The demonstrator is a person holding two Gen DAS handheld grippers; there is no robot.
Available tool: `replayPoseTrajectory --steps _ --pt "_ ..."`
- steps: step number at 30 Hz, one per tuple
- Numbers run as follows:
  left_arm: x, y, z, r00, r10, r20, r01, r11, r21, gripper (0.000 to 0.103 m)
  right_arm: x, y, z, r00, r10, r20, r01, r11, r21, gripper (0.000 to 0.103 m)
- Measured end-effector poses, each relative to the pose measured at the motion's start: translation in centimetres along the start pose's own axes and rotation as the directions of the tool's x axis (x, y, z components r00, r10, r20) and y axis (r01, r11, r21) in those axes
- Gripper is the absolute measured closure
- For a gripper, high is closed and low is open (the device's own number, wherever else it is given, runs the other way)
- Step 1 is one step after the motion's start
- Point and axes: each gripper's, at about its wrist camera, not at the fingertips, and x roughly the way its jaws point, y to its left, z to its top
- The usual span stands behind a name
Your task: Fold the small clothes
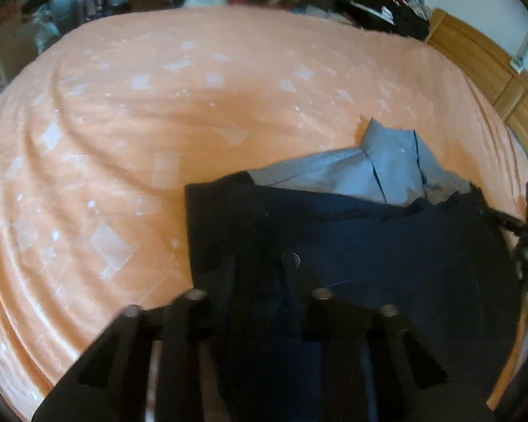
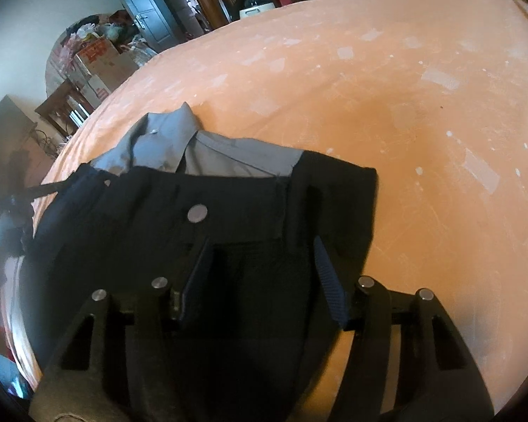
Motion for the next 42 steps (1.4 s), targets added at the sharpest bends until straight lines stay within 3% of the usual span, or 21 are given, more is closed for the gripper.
replayPoseTrajectory --steps 5,11,13,14,24,29,32,34,38,40,41,42 --pt "-0.6 0.2 -0.7 0.998 -0.02 0.062 0.021 1.0 -0.011 0.095 -0.2 0.5 0.7 0.999 -0.031 0.024 0.032 0.999 -0.029 0.044" --pt "-0.4 0.3 -0.8 0.997 -0.02 0.068 0.021 1.0 -0.015 0.095 1.7 -1.0 2.3 0.999 -0.044 -0.002 0.044 0.999 0.024 0.045" --pt "-0.4 0.3 -0.8 0.997 -0.015 0.074 0.016 1.0 -0.011 0.095 1.9 -0.5 2.6 0.998 -0.058 -0.008 0.058 0.998 -0.008 0.07" --pt "-0.5 0.1 -0.8 0.997 -0.01 0.079 0.011 1.0 -0.007 0.095 1.8 -0.1 2.7 0.998 -0.061 -0.008 0.061 0.998 -0.019 0.094" --pt "-5.0 -0.5 2.0 0.979 -0.051 0.198 0.049 0.999 0.012 0.098 -4.6 -0.4 4.6 0.981 -0.013 0.194 0.01 1.0 0.016 0.097" --pt "-2.5 0.0 3.5 0.987 -0.018 0.16 0.019 1.0 -0.004 0.098 -4.1 -2.5 5.6 0.978 -0.049 0.2 0.038 0.997 0.06 0.103" --pt "2.7 1.1 3.4 0.997 0.055 0.05 -0.054 0.998 -0.021 0.097 -1.5 -5.3 5.1 0.983 -0.125 0.137 0.106 0.985 0.137 0.103" --pt "4.7 1.9 3.2 0.999 0.041 0.022 -0.04 0.999 -0.035 0.092 0.3 -6.8 4.2 0.989 -0.139 0.057 0.127 0.975 0.181 0.103" --pt "4.4 2.3 4.3 0.999 0.037 0.004 -0.037 0.999 -0.019 0.086 -1.4 -3.5 2.9 0.99 -0.129 0.051 0.125 0.989 0.083 0.1" --pt "3.1 2.1 4.5 0.998 0.059 0.004 -0.059 0.998 0.008 0.085 -3.4 -1.4 1.8 0.991 -0.112 0.067 0.11 0.993 0.036 0.081" --pt "1.0 2.1 4.4 0.998 0.045 0.039 -0.045 0.999 -0.004 0.085 -4.5 -0.4 0.9 0.992 -0.104 0.077 0.103 0.994 0.021 0.063" --pt "-0.8 2.2 4.0 0.997 0.023 0.076 -0.021 1.0 -0.02 0.085 -5.8 0.8 -0.4 0.992 -0.087 0.089 0.087 0.996 0.001 0.057"
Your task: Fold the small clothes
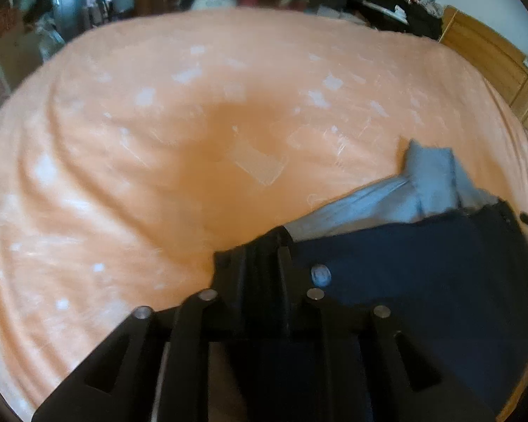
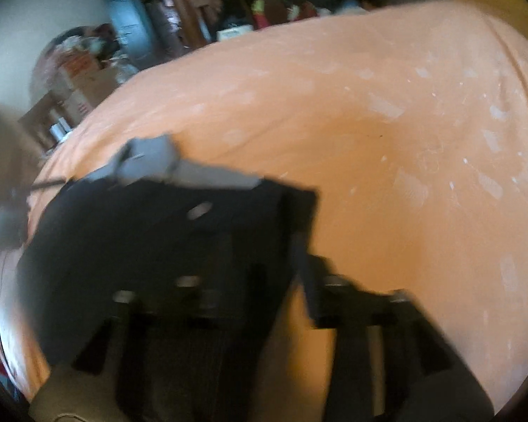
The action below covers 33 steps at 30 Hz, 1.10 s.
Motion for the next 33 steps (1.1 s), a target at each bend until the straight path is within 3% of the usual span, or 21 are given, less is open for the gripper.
replayPoseTrajectory --steps 2,4,6,8,10,11,13,15,16,18,20,21,23,24,26,28,33 --pt "-4.1 -0.1 -1.4 0.996 -0.055 0.071 0.057 0.998 -0.014 0.086 -1.8 1.5 -2.1 1.0 0.019 0.0 -0.019 1.0 -0.021 0.058" --pt "-7.9 -1.2 -4.1 0.99 -0.102 0.095 0.099 0.995 0.032 0.087 -3.3 3.0 -4.9 0.999 0.029 -0.016 -0.03 0.999 -0.026 0.058" --pt "-10.6 -2.9 -8.2 0.981 -0.182 0.073 0.174 0.98 0.095 0.087 -4.0 4.1 -7.5 0.998 0.046 -0.037 -0.046 0.999 0.003 0.057" --pt "-11.1 -3.9 -11.6 0.984 -0.176 0.026 0.171 0.974 0.147 0.085 -4.7 5.3 -9.6 0.998 0.055 -0.04 -0.054 0.998 0.033 0.057" --pt "-9.4 -3.6 -15.7 0.995 -0.014 -0.095 0.034 0.977 0.212 0.078 -4.8 6.1 -11.0 0.998 0.053 -0.046 -0.05 0.997 0.055 0.052" --pt "-8.9 -2.0 -17.9 0.987 0.106 -0.125 -0.075 0.97 0.23 0.069 -4.8 6.5 -11.7 0.997 0.048 -0.057 -0.044 0.997 0.07 0.051" --pt "-11.8 1.8 -19.1 0.993 0.086 -0.075 -0.083 0.995 0.046 0.062 -4.9 7.0 -12.0 0.997 0.043 -0.071 -0.038 0.997 0.074 0.051" --pt "-14.5 4.4 -19.8 0.971 0.233 -0.049 -0.235 0.971 -0.045 0.082 -5.7 7.8 -12.2 0.997 0.026 -0.072 -0.022 0.998 0.059 0.047" --pt "-15.8 5.7 -20.1 0.97 0.242 -0.026 -0.243 0.963 -0.115 0.085 -6.0 8.0 -12.1 0.997 0.026 -0.069 -0.022 0.998 0.062 0.045" --pt "-18.7 7.6 -21.5 0.992 0.12 0.045 -0.101 0.947 -0.306 0.085 -6.5 8.7 -12.6 0.998 0.025 -0.063 -0.02 0.996 0.082 0.035" --pt "-20.0 6.4 -22.4 0.993 -0.019 0.112 0.057 0.938 -0.341 0.084 -6.5 9.6 -12.6 0.997 0.031 -0.065 -0.025 0.995 0.096 0.034" --pt "-20.1 5.1 -22.8 0.979 -0.138 0.149 0.182 0.92 -0.348 0.081 -6.7 10.3 -12.7 0.997 0.038 -0.064 -0.031 0.995 0.097 0.034" --pt "-19.2 3.5 -23.4 0.943 -0.278 0.186 0.33 0.864 -0.38 0.07 -6.7 11.4 -12.8 0.997 0.052 -0.06 -0.046 0.995 0.09 0.033" --pt "-18.1 2.7 -23.8 0.935 -0.309 0.172 0.353 0.842 -0.407 0.069 -6.7 12.3 -12.8 0.996 0.062 -0.063 -0.057 0.995 0.081 0.032" --pt "-15.5 2.1 -24.5 0.941 -0.319 0.114 0.334 0.821 -0.464 0.069 -6.8 13.5 -13.0 0.995 0.071 -0.068 -0.067 0.996 0.063 0.031" --pt "-13.8 2.1 -24.8 0.936 -0.334 0.109 0.341 0.793 -0.504 0.069 -7.0 14.4 -13.4 0.994 0.079 -0.071 -0.075 0.996 0.049 0.03" --pt "-14.6 1.5 -24.9 0.943 -0.266 0.201 0.332 0.808 -0.488 0.069 -6.7 14.9 -14.2 0.992 0.081 -0.092 -0.076 0.995 0.061 0.028"
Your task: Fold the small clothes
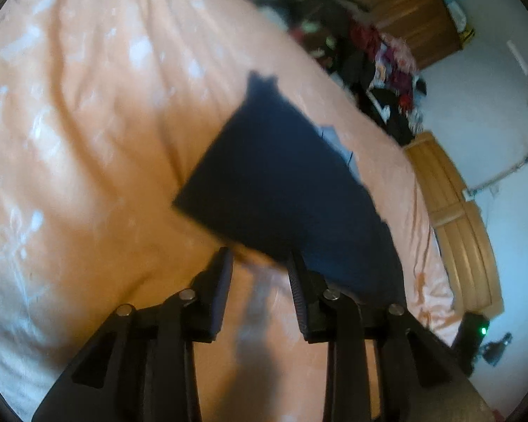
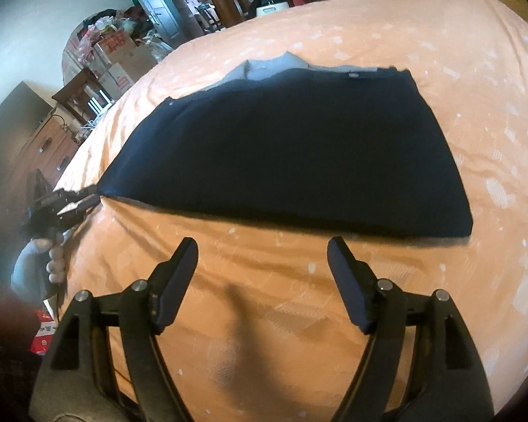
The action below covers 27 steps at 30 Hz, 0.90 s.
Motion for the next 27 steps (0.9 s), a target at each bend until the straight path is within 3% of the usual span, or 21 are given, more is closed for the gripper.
replayPoseTrajectory --steps 4,7,11,14,16,19,21,22,24,26,27 --pt "2.3 -0.7 1.2 1.0 0.006 0.03 -0.006 1.0 0.014 0.068 0.4 0.2 -0.4 1.0 0.006 -0.011 -0.006 1.0 0.019 0.028" --pt "2.4 -0.7 1.1 0.999 0.035 0.01 -0.035 0.999 0.009 0.067 0.5 0.7 -0.3 1.0 0.013 -0.013 -0.013 1.0 0.007 0.028" --pt "2.3 0.3 0.2 1.0 0.022 -0.006 -0.022 1.0 -0.015 0.064 0.5 1.8 -0.1 1.0 0.003 -0.022 -0.004 1.0 -0.024 0.027" --pt "0.5 0.9 -0.3 0.999 0.03 0.026 -0.029 0.999 -0.039 0.064 1.3 5.1 0.3 0.991 0.116 -0.066 -0.124 0.984 -0.128 0.032" --pt "-0.7 1.2 -0.7 0.998 0.049 0.045 -0.048 0.998 -0.04 0.064 3.4 7.9 0.7 0.967 0.224 -0.123 -0.243 0.956 -0.165 0.04" --pt "-2.7 0.9 -1.5 0.993 0.11 0.03 -0.111 0.994 0.006 0.064 6.8 13.0 1.2 0.936 0.296 -0.191 -0.335 0.914 -0.228 0.041" --pt "-4.1 0.7 -2.2 0.99 0.14 0.02 -0.141 0.988 0.062 0.061 7.8 16.6 1.1 0.901 0.365 -0.233 -0.42 0.866 -0.27 0.039" --pt "-4.7 1.0 -2.6 0.987 0.161 0.005 -0.161 0.983 0.084 0.06 8.4 18.5 0.9 0.895 0.362 -0.261 -0.432 0.848 -0.307 0.036" --pt "-6.6 2.3 -3.7 0.986 0.165 -0.016 -0.163 0.983 0.087 0.062 9.9 21.0 0.4 0.904 0.313 -0.292 -0.409 0.836 -0.367 0.03" --pt "-8.5 3.2 -4.1 0.989 0.148 -0.008 -0.147 0.988 0.054 0.064 11.2 22.7 0.0 0.885 0.309 -0.347 -0.432 0.822 -0.371 0.03" --pt "-10.0 3.7 -4.1 0.988 0.154 0.013 -0.154 0.988 0.028 0.064 11.1 24.1 -0.6 0.865 0.32 -0.386 -0.464 0.803 -0.374 0.03"
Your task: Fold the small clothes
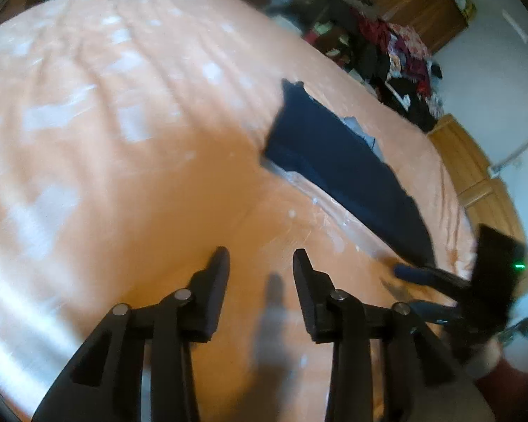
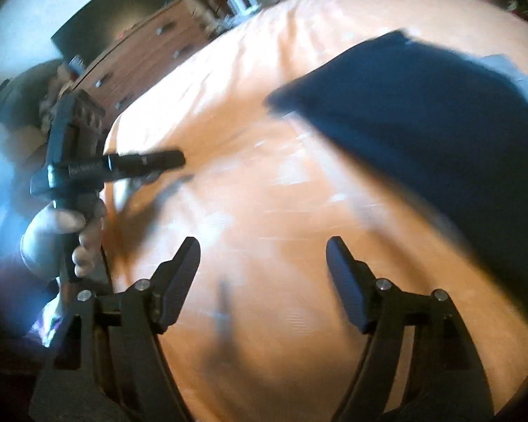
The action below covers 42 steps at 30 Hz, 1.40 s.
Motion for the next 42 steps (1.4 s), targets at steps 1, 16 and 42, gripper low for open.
replayPoseTrajectory --steps 1,16,42 --pt "-1.2 0.5 0.0 1.0 0.015 0.023 -0.015 1.0 -0.015 0.063 0.1 1.2 0.0 1.0 0.018 -0.015 -0.019 0.999 -0.045 0.031" --pt "-7.7 4.1 -1.2 0.993 0.028 0.114 -0.022 0.998 -0.059 0.06 5.9 7.1 -4.7 0.989 0.006 -0.148 -0.029 0.988 -0.154 0.103" --pt "-12.5 5.7 0.6 0.976 -0.011 0.218 0.025 0.998 -0.063 0.056 12.2 17.0 -3.0 1.0 -0.02 0.003 0.02 0.964 -0.266 0.0"
